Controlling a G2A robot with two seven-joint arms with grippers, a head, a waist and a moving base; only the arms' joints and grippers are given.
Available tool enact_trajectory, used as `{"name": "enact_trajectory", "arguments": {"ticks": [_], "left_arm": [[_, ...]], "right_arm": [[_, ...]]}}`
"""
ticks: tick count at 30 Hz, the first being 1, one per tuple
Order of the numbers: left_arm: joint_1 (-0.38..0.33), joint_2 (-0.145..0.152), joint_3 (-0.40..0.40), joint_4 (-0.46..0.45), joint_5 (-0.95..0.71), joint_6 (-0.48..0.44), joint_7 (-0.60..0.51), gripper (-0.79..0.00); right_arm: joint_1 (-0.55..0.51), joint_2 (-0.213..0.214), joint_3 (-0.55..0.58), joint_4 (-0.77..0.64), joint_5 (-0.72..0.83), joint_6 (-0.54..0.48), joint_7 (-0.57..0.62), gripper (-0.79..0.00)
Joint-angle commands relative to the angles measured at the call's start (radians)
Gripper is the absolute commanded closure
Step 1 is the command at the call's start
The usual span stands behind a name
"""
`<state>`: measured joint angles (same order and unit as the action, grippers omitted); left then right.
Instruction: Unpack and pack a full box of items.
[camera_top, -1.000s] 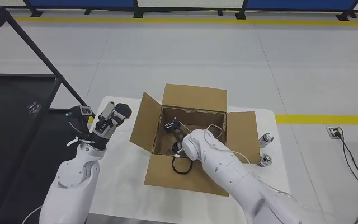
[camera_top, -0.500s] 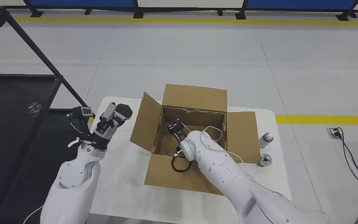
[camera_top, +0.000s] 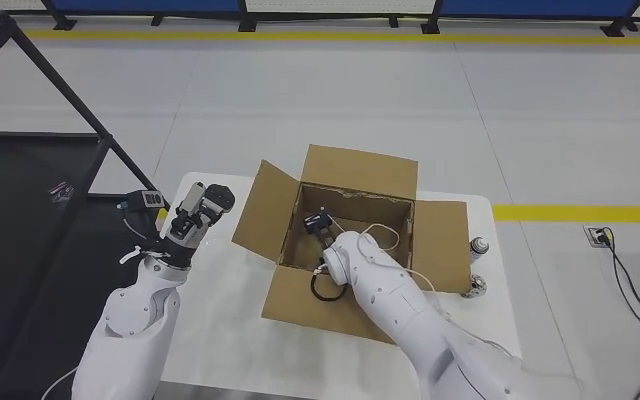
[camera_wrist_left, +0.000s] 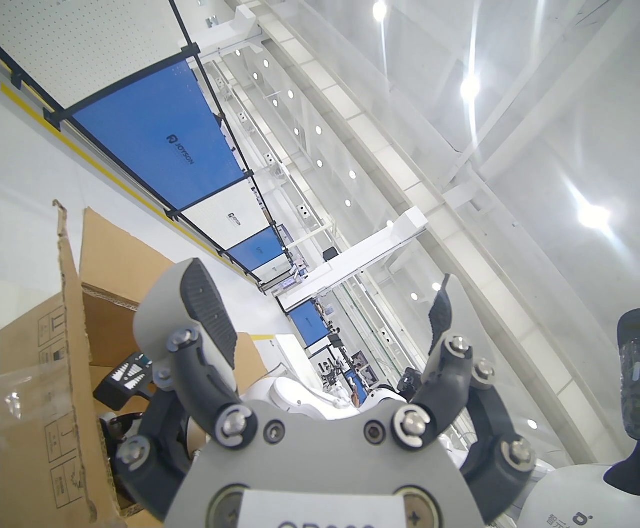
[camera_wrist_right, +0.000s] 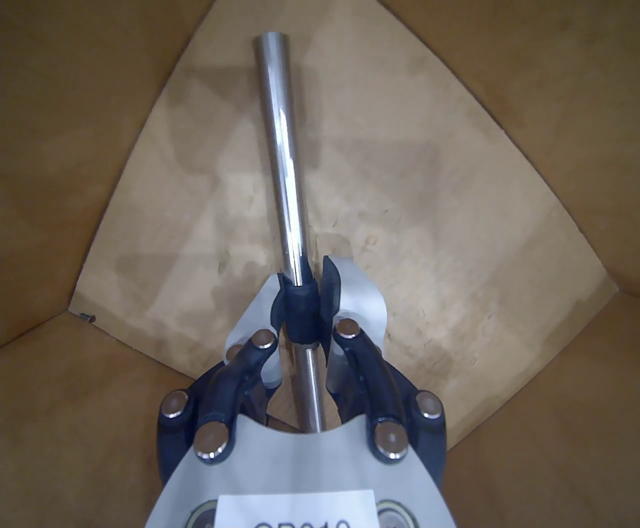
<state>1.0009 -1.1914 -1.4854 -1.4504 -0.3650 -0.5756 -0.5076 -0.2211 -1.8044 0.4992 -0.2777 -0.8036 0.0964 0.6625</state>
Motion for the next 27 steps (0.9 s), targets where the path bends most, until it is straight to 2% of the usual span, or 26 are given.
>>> {"name": "enact_trajectory", "arguments": {"ticks": [1,13,20,27], "left_arm": [[0.0,0.0,0.001,0.0,0.002,-0.002,0.001,-0.785],[-0.002,-0.001,0.008,-0.005,0.004,-0.002,-0.001,-0.785],[0.0,0.0,0.009,-0.006,0.006,-0.005,-0.003,-0.785],[0.003,0.0,0.012,-0.011,0.01,-0.004,-0.002,-0.785]], "right_arm": [[0.004,0.003,0.008,0.0,0.002,-0.016,-0.015,0.0],[-0.001,0.05,0.068,-0.064,-0.008,-0.029,-0.107,0.0],[-0.035,0.123,0.132,-0.151,-0.016,-0.165,-0.127,0.0],[-0.134,0.22,0.223,-0.385,-0.093,-0.137,-0.081,0.0]]}}
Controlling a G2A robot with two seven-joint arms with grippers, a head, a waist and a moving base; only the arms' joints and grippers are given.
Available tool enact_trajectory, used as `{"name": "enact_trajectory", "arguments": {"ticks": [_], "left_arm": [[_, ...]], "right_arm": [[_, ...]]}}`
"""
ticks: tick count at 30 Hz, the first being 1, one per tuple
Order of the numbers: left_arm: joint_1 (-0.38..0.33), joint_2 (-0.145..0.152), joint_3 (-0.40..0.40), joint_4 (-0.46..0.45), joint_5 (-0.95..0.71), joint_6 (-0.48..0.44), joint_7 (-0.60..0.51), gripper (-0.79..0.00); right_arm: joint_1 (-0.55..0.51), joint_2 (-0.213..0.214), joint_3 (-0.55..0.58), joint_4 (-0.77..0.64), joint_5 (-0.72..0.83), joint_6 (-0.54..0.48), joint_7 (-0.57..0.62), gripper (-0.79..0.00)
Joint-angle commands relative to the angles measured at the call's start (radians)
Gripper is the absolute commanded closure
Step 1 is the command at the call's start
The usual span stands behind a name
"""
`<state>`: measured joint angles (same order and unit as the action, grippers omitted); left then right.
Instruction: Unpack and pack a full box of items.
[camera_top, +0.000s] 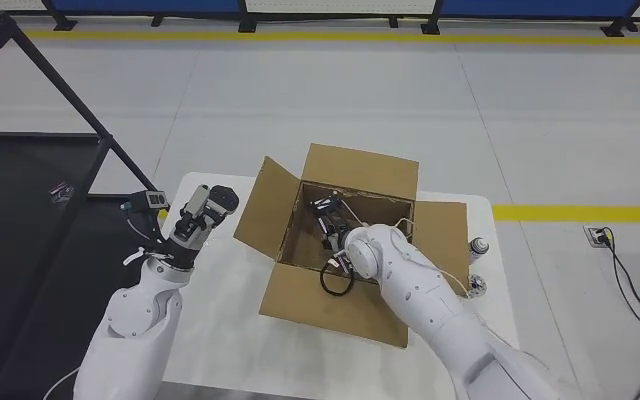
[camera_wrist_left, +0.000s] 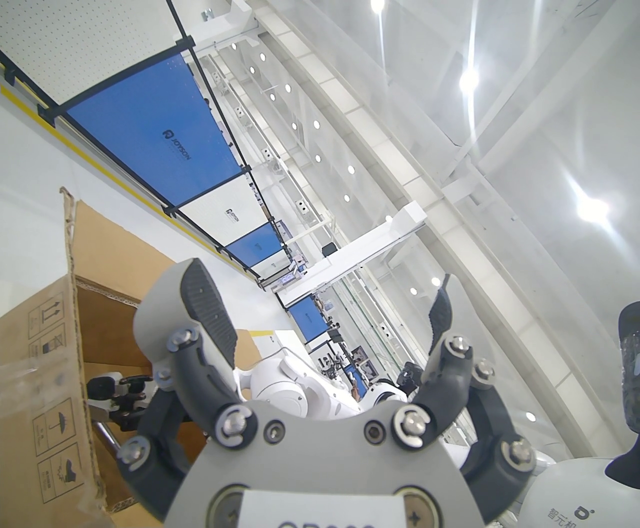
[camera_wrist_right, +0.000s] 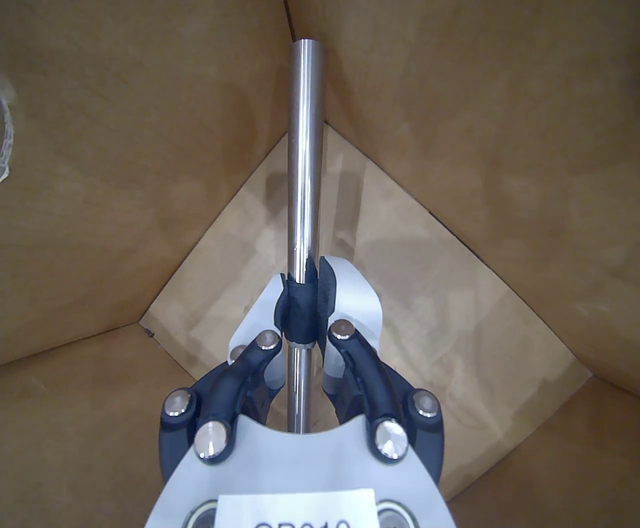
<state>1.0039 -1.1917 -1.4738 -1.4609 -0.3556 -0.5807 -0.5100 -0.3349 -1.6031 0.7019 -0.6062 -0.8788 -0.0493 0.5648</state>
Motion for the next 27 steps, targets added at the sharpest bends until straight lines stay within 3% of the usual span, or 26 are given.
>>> {"name": "enact_trajectory", "arguments": {"ticks": [1,5,10,17,21,27], "left_arm": [[0.0,0.0,0.001,-0.002,0.002,0.002,-0.001,-0.785],[-0.002,0.0,0.004,-0.003,0.001,0.004,-0.002,-0.785],[-0.007,-0.001,0.012,0.0,0.004,0.008,-0.004,-0.785],[-0.018,-0.002,0.025,0.004,0.01,0.011,-0.007,-0.785],[-0.023,-0.003,0.031,0.007,0.011,0.011,-0.009,-0.785],[-0.03,-0.004,0.038,0.014,0.013,0.013,-0.009,-0.785]], "right_arm": [[-0.043,0.036,0.04,-0.109,-0.035,0.015,0.031,0.0],[-0.181,0.113,0.147,-0.377,-0.127,0.044,0.088,0.0],[-0.389,0.192,0.312,-0.714,-0.207,-0.023,0.176,0.0],[-0.621,0.237,0.445,-0.982,-0.318,-0.053,-0.046,0.0],[-0.742,0.25,0.51,-1.108,-0.356,-0.006,-0.183,0.0],[-0.905,0.264,0.62,-1.327,-0.364,0.069,-0.261,0.0]]}}
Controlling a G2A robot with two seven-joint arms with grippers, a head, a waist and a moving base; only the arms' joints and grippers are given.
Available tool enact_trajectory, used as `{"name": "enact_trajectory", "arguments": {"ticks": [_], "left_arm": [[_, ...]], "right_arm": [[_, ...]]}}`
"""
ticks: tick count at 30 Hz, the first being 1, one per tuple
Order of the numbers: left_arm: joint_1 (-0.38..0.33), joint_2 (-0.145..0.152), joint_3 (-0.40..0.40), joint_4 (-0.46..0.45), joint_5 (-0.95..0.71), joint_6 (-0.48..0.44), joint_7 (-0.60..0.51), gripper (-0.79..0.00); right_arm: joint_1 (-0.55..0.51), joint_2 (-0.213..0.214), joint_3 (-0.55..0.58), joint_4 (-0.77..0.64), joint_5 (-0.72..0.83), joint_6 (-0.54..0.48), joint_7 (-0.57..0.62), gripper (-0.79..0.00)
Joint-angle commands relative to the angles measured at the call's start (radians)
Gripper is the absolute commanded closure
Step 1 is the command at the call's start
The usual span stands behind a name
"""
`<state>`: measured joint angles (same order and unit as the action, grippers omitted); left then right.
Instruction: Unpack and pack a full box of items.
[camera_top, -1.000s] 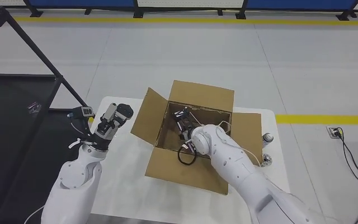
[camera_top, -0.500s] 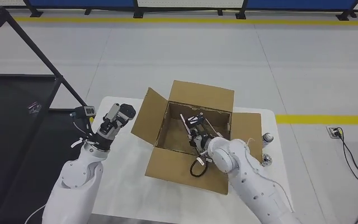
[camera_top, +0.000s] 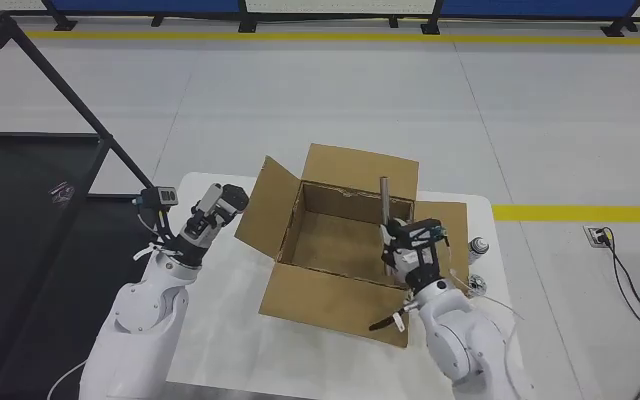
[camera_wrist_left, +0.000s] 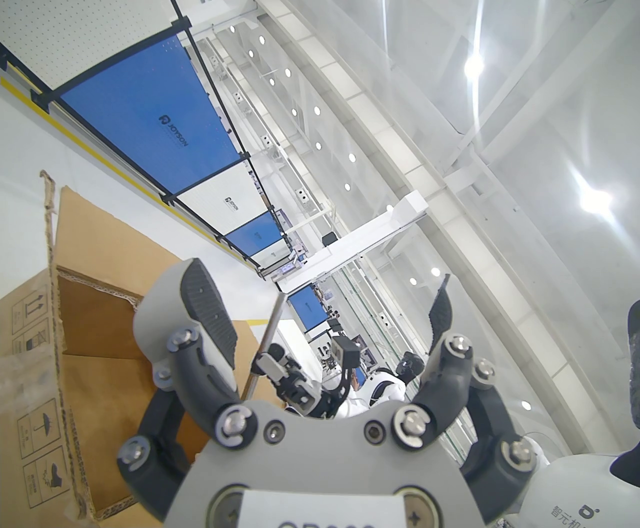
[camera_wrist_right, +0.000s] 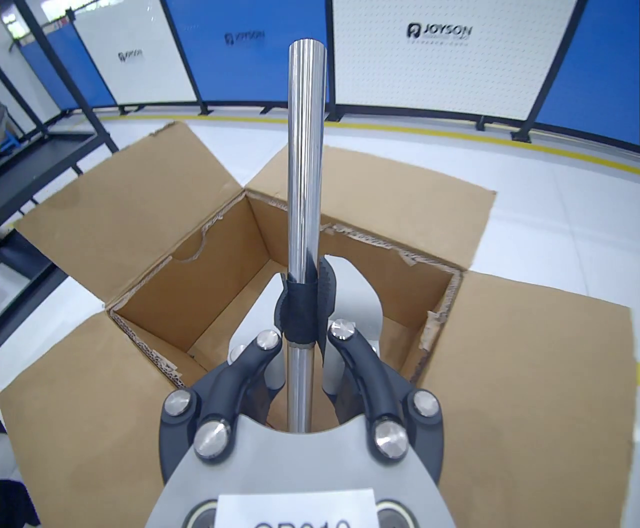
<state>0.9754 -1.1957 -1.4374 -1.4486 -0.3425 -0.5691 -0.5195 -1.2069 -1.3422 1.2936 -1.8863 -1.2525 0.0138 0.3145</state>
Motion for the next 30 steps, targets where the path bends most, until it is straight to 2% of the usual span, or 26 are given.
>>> {"name": "enact_trajectory", "arguments": {"ticks": [1,6,18,20,25,30], "left_arm": [[-0.003,-0.001,0.004,0.003,0.001,0.002,-0.001,-0.785],[-0.015,-0.003,0.018,0.011,0.001,0.004,-0.003,-0.785],[-0.045,-0.009,0.056,0.035,0.003,0.015,-0.02,-0.785],[-0.048,-0.01,0.061,0.038,0.003,0.019,-0.023,-0.785],[-0.059,-0.012,0.071,0.052,0.001,0.026,-0.028,-0.785],[-0.08,-0.015,0.09,0.067,0.003,0.035,-0.036,-0.785]], "right_arm": [[-0.061,0.004,0.051,-0.081,0.028,0.009,-0.023,0.0],[-0.163,0.012,0.144,-0.172,0.128,-0.026,-0.063,0.0],[-0.162,0.011,0.146,-0.153,0.127,-0.01,-0.065,0.0],[-0.156,0.01,0.164,-0.139,0.171,0.003,-0.062,0.0],[-0.217,0.015,0.311,-0.16,0.303,0.019,-0.091,0.0],[-0.329,0.025,0.477,-0.188,0.4,-0.006,-0.052,0.0]]}}
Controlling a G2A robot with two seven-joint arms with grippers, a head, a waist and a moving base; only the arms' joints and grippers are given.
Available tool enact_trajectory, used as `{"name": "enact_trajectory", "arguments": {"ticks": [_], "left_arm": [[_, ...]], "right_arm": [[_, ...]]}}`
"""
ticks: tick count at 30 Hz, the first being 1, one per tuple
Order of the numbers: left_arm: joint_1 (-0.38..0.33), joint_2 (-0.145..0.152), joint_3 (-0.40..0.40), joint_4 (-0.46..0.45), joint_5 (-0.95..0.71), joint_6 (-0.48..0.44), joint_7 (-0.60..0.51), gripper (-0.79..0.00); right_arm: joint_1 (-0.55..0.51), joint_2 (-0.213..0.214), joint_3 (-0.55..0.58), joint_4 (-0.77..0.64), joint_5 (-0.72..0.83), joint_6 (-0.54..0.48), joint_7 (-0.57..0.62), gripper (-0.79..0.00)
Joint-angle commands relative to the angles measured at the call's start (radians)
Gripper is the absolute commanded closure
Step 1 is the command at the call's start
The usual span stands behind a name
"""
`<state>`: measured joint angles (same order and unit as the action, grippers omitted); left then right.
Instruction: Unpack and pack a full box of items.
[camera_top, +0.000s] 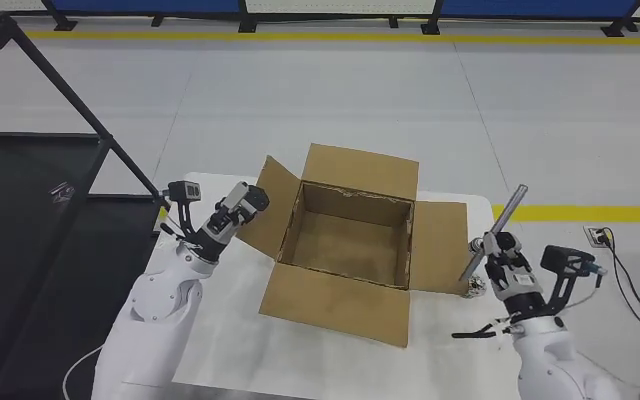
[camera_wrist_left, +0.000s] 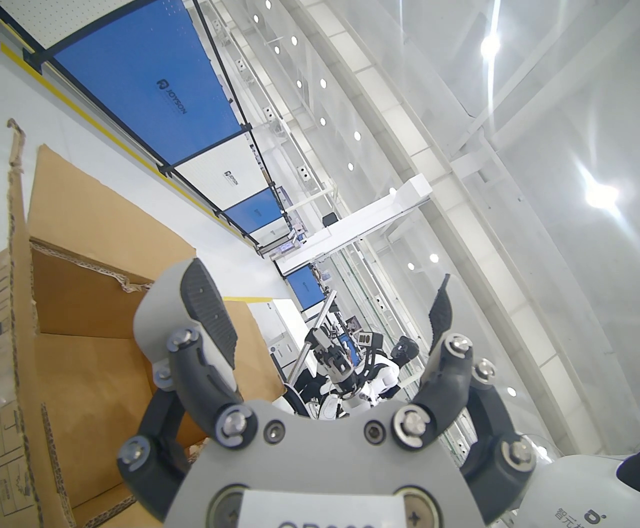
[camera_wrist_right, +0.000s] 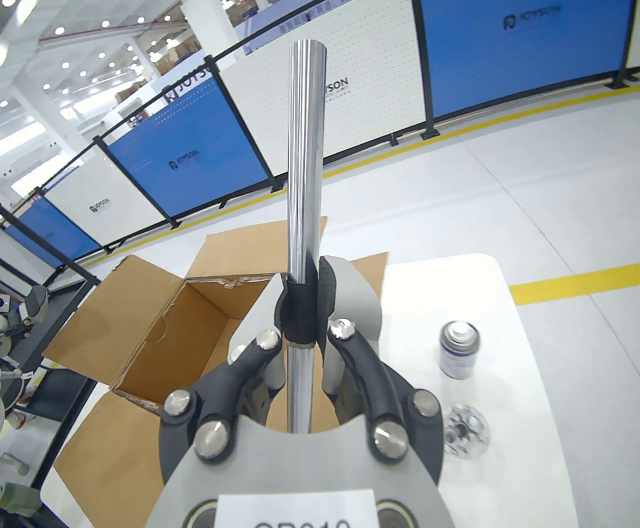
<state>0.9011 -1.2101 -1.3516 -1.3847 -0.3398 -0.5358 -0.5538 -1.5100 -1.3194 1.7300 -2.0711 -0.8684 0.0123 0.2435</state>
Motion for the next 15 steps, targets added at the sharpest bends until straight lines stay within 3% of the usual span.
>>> {"name": "enact_trajectory", "arguments": {"ticks": [1,8,11,15], "left_arm": [[-0.011,-0.002,0.008,0.007,0.001,0.003,-0.002,-0.785],[-0.037,-0.006,0.024,0.029,0.003,0.002,-0.004,-0.785],[-0.044,-0.008,0.03,0.038,0.003,-0.001,-0.002,-0.785],[-0.049,-0.01,0.034,0.047,0.002,-0.004,0.002,-0.785]], "right_arm": [[-0.046,0.004,0.069,0.0,0.024,-0.008,0.043,0.0],[-0.087,0.018,0.167,0.098,0.082,0.001,0.249,0.0],[-0.047,0.028,0.168,0.18,0.083,0.029,0.392,0.0],[0.035,0.036,0.13,0.295,0.058,0.074,0.495,0.0]]}}
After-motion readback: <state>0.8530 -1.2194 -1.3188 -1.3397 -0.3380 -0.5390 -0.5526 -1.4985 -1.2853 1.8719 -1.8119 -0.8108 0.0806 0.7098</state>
